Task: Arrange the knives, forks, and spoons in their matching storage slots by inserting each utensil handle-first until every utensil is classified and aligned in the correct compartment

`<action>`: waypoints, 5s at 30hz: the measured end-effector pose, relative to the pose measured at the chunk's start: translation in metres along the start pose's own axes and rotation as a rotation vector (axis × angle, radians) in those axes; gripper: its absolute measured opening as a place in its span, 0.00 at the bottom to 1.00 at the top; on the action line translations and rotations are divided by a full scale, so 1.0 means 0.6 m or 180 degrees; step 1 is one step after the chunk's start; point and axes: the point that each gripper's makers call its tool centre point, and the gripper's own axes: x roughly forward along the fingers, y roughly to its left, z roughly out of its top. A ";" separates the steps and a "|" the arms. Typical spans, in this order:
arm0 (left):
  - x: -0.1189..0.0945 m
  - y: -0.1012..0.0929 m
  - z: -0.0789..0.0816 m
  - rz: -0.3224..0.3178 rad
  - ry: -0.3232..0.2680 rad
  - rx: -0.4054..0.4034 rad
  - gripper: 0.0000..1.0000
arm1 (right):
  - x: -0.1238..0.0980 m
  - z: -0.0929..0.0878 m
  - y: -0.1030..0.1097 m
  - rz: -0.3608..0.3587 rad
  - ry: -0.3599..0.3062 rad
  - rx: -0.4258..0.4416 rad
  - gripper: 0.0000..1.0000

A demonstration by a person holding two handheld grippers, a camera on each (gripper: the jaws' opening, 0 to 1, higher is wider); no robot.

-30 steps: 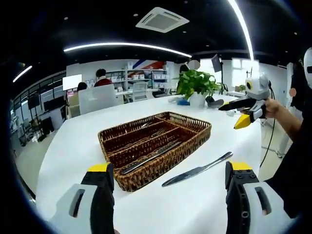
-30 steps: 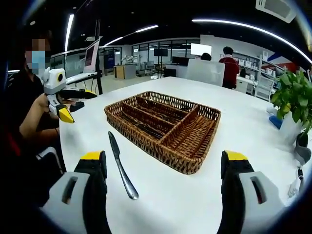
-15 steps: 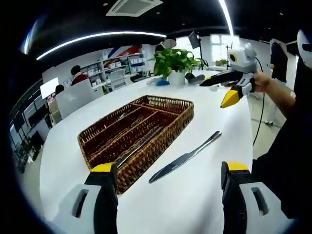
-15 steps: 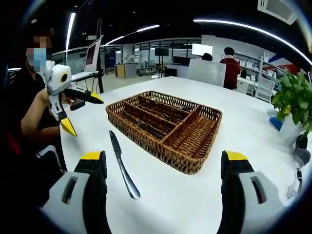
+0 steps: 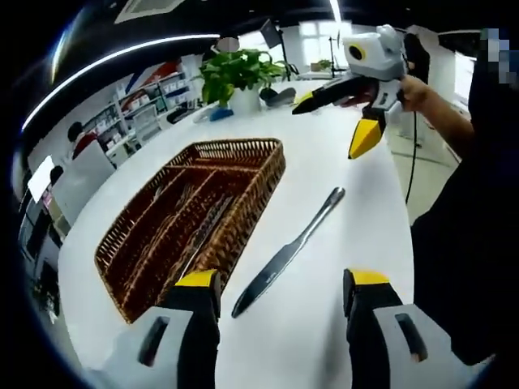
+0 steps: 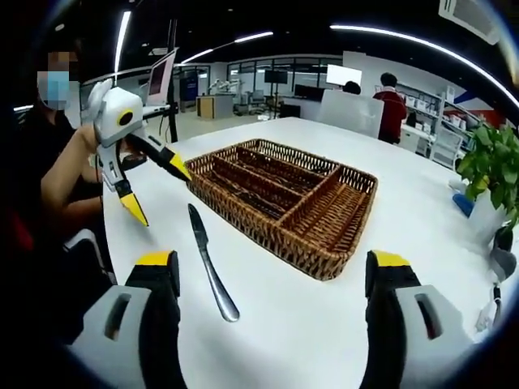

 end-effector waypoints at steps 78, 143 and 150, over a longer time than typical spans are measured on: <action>0.084 0.019 -0.054 -0.1159 0.1513 0.1366 0.11 | 0.040 -0.047 0.066 0.0434 0.0480 -0.0316 0.87; 0.003 0.010 0.020 -0.0978 0.1442 0.1680 0.11 | 0.113 -0.033 0.155 0.1268 -0.0014 -0.1363 0.06; 0.004 0.010 0.015 -0.0997 0.1435 0.1662 0.11 | 0.114 -0.032 0.157 0.1280 -0.0041 -0.1339 0.06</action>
